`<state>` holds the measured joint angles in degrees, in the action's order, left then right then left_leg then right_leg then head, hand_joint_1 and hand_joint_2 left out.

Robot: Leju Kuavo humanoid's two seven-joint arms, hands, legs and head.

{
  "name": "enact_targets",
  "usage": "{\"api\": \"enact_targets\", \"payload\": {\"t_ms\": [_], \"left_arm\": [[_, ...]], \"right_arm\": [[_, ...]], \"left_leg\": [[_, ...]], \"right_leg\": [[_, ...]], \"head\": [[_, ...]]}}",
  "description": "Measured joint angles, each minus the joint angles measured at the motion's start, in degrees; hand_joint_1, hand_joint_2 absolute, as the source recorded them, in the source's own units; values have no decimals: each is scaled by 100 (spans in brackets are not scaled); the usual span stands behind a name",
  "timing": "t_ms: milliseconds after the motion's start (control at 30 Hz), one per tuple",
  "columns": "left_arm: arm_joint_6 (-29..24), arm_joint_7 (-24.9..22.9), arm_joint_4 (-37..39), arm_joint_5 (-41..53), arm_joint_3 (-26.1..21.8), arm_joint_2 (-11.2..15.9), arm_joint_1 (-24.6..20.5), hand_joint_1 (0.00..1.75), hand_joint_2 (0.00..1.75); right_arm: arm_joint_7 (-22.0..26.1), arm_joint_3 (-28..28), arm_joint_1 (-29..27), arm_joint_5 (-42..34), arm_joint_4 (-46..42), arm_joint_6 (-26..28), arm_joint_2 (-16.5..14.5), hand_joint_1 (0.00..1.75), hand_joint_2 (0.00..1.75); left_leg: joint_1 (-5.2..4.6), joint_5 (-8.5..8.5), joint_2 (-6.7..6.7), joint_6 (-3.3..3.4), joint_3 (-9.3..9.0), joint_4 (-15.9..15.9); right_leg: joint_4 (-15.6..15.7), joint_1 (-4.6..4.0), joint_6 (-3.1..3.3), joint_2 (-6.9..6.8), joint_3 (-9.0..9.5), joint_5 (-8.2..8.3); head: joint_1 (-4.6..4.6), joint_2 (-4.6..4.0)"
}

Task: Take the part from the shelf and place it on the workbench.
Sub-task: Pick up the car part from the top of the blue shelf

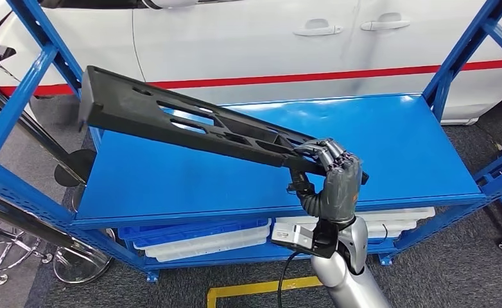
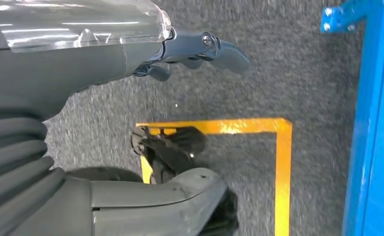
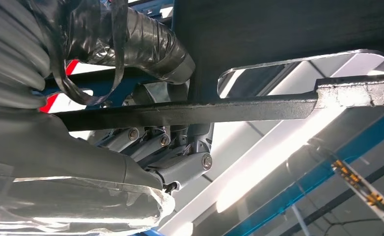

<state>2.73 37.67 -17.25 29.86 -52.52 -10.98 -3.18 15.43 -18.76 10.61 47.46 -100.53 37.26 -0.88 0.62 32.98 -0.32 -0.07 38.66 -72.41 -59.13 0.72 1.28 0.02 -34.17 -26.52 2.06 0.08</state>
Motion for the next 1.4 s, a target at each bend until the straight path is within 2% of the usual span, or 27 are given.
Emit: {"api": "enact_targets", "payload": {"t_ms": [67,100,133,233,300,333,400,433,467,500,567,633,733,800,833,900,933,967,1000,1067,1133,1167,1267,1300,1333,1400], "left_arm": [[26,-7,32,-18,-1,36,-12,0,175],[58,-9,46,-36,-5,49,-18,0,175],[92,-11,60,-52,-11,60,-23,0,175],[135,-27,100,-70,-28,69,-11,0,175],[121,-34,126,-74,-39,72,1,0,175],[107,-35,138,-79,-50,74,4,0,175],[70,-32,154,-90,-73,80,10,0,175],[52,-31,162,-95,-81,84,15,0,175],[40,-30,168,-98,-87,86,20,0,175],[32,-29,173,-102,-93,89,24,0,175],[22,-29,181,-110,-110,91,26,0,175],[13,-31,190,-123,-132,91,23,0,175],[0,-71,206,-161,-193,94,27,0,175],[-14,-120,215,-175,-233,97,32,0,175],[-23,-146,220,-175,-246,98,33,0,175],[-44,-195,230,-176,-269,97,42,0,175],[-52,-222,234,-176,-284,97,50,0,175],[-61,-247,239,-178,-302,97,59,0,175],[-66,-271,243,-179,-322,97,64,0,175],[-73,-296,248,-180,-353,97,63,0,175],[-76,-305,249,-179,-368,96,55,0,175],[-79,-310,250,-178,-373,95,54,0,175],[-83,-317,256,-176,-390,87,63,0,175],[-83,-317,258,-174,-393,83,62,0,175],[-83,-319,261,-170,-396,79,57,0,175],[-80,-320,262,-161,-401,75,48,0,175]], "right_arm": [[-9,-51,0,-14,-31,-11,16,175,175],[-11,-72,0,-29,-50,-12,23,175,175],[-11,-91,-3,-51,-68,-12,29,175,175],[15,-138,-45,-105,-106,-3,53,175,175],[69,-175,-114,-121,-153,32,84,175,175],[97,-202,-158,-135,-175,59,106,175,175],[138,-262,-254,-170,-195,107,153,175,175],[149,-293,-305,-187,-201,120,178,175,175],[156,-320,-348,-201,-208,124,199,175,175],[164,-345,-377,-220,-217,126,218,175,175],[181,-396,-400,-268,-251,123,244,175,175],[197,-451,-414,-342,-298,114,260,175,175],[242,-542,-452,-551,-367,50,281,175,175],[302,-617,-462,-704,-432,-26,296,175,175],[332,-662,-463,-758,-467,-61,300,175,175],[375,-753,-465,-813,-509,-113,306,175,175],[392,-799,-469,-831,-519,-131,310,175,175],[404,-844,-475,-851,-529,-144,315,175,175],[415,-888,-481,-879,-543,-155,319,175,175],[435,-961,-486,-967,-599,-196,326,175,175],[449,-1012,-482,-1065,-662,-240,334,175,175],[451,-1033,-480,-1104,-684,-253,338,175,175],[453,-1069,-477,-1192,-723,-284,351,175,175],[454,-1072,-474,-1214,-736,-302,357,175,175],[456,-1073,-470,-1234,-747,-319,363,175,175],[457,-1074,-465,-1277,-757,-356,379,175,175]], "left_leg": [[-7,-411,-1,50,-369,807],[-19,-528,-4,76,-522,1141],[-32,-572,-6,98,-608,1334],[-40,-591,-6,167,-640,1441],[-10,-640,3,243,-669,1511],[2,-657,9,272,-680,1535],[-8,-659,13,295,-673,1538],[-12,-657,12,296,-671,1534],[-14,-654,10,295,-669,1529],[-14,-647,7,292,-672,1521],[-17,-617,0,269,-679,1490],[-36,-578,-5,219,-668,1440],[-44,-552,-5,138,-655,1428],[-34,-407,-3,75,-597,1261],[-24,-246,-2,44,-499,1020],[-4,141,0,-7,-194,294],[4,259,1,-21,-60,-17],[5,276,1,-26,-5,-157],[5,181,1,-22,-57,-69],[4,-193,0,14,-428,652],[-20,-427,-4,62,-745,1283],[-34,-460,-8,84,-793,1403],[-30,-548,1,170,-754,1443],[-18,-593,14,214,-732,1468],[-7,-642,27,259,-697,1493],[-17,-719,42,311,-588,1488]], "right_leg": [[-1,-8,-14,9,26,-11],[-4,-16,-31,12,29,-15],[-4,-21,-55,14,26,-14],[11,-17,-151,12,25,-4],[-171,-21,-202,10,-44,-156],[-445,-19,-217,9,-164,-327],[-1188,-10,-239,9,-514,-690],[-1471,-2,-248,8,-652,-776],[-1552,3,-254,6,-696,-745],[-1418,8,-254,4,-634,-613],[-669,10,-232,1,-262,-237],[-99,-6,-196,4,9,-50],[4,-18,-120,12,37,-35],[46,3,-54,4,57,-9],[65,15,-28,-4,66,2],[59,6,-6,-14,62,6],[50,1,-3,-17,54,8],[38,-2,-1,-18,45,9],[27,-3,0,-16,38,9],[9,-3,-3,-12,32,10],[-6,-21,-36,-8,17,26],[-9,-27,-65,-7,5,42],[-20,-32,-174,3,-22,63],[-96,-32,-200,5,-54,-32],[-284,-32,-220,7,-124,-218],[-950,-17,-245,4,-344,-735]], "head": [[-1,0],[-1,0],[-1,-1],[-1,0],[-1,1],[-2,1],[-1,1],[-2,1],[-2,0],[-2,-1],[-2,-1],[-1,0],[-1,1],[-1,0],[0,0],[-1,-1],[-1,-1],[0,-1],[1,-1],[1,-1],[0,0],[0,0],[-1,0],[-2,-1],[-3,-1],[-3,-1]]}}
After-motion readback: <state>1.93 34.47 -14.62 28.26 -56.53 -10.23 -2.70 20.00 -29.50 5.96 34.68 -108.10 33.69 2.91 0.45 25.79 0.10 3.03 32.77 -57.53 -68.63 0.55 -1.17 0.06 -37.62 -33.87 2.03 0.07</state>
